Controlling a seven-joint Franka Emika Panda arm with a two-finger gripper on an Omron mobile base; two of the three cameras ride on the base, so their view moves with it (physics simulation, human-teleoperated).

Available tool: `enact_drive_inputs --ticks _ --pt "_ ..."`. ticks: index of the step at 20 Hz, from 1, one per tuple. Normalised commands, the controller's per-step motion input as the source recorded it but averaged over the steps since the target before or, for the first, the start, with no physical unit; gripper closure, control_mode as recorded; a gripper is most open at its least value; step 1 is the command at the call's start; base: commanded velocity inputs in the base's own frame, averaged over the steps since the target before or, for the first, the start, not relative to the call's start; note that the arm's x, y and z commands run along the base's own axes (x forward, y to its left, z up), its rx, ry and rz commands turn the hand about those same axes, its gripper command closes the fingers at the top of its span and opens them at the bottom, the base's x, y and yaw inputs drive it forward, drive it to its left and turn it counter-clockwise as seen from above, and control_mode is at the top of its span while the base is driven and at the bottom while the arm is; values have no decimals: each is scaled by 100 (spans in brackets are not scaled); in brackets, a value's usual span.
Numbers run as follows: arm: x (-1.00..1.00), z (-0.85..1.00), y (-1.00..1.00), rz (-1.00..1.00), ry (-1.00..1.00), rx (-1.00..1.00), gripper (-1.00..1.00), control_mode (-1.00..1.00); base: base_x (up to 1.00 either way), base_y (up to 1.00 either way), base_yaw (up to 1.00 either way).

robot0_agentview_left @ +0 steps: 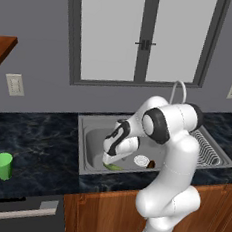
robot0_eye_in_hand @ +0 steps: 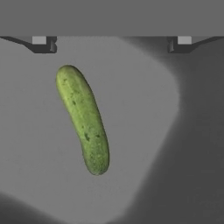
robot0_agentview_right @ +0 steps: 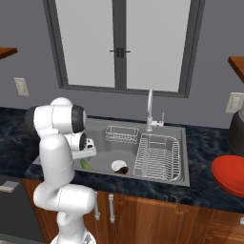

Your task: Remove the cucumber and sweet potato from the sink. Then move the bowl and cup from the counter to the sink for washing.

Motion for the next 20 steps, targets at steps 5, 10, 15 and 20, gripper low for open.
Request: enact_drive_inputs --ticks 5,10,15,20 --pt "10 -14 0 0 -1 0 -100 -100 0 0 0" --pt "10 -11 1 0 -1 0 -100 -100 0 0 0" --pt "11 -14 4 -1 -2 0 -100 -100 0 0 0" --pt "13 -14 6 -2 -1 0 -100 -100 0 0 0"
